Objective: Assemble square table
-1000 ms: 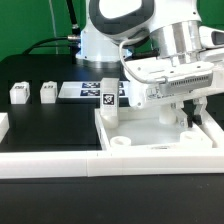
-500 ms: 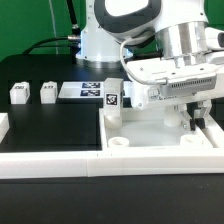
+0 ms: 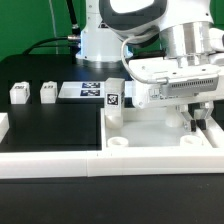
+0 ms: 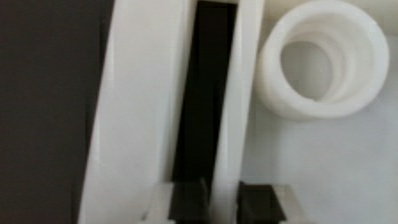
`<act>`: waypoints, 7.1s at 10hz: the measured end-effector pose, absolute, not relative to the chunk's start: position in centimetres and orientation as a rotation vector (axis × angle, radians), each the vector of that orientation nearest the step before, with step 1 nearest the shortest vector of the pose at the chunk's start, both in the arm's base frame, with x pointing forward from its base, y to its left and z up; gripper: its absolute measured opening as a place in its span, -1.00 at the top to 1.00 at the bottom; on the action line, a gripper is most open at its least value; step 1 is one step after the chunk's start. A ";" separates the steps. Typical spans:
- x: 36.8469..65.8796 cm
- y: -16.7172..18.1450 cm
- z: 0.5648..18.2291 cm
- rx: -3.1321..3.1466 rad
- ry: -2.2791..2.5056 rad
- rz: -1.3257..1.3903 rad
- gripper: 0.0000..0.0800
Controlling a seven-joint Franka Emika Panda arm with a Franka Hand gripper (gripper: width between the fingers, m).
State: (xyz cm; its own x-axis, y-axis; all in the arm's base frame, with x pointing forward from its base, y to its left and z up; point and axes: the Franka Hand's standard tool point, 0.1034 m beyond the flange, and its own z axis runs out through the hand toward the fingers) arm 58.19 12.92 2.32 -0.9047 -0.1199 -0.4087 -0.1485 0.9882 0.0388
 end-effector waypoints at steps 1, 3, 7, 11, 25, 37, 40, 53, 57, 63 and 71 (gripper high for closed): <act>58.2 12.9 2.3 -0.188 2.716 0.098 0.80; 58.2 12.9 2.3 -0.186 2.715 0.103 0.80; 58.7 10.8 2.4 -0.149 2.722 0.050 -0.13; 58.9 10.0 2.4 -0.132 2.724 0.033 -0.59; 56.2 2.1 8.0 0.278 2.684 0.095 -0.62; 49.3 -6.6 8.3 1.446 2.361 0.286 -0.62; 49.6 -7.2 8.4 1.628 2.238 0.324 -0.62; 42.6 -16.3 6.0 2.927 0.638 0.131 -0.62; 42.9 -15.8 6.0 2.985 0.545 0.069 -0.62; 42.8 -13.3 5.9 3.117 0.090 -0.702 -0.62; 40.8 -14.0 3.7 3.001 0.083 -1.216 -0.62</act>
Offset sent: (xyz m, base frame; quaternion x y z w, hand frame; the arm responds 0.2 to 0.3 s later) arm 0.0000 0.0000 0.0000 0.0000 0.0000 0.0000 1.0000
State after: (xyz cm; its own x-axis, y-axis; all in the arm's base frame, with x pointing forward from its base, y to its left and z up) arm 40.83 -13.96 3.72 0.7175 0.0841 -0.6915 0.0109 -0.9939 -0.1096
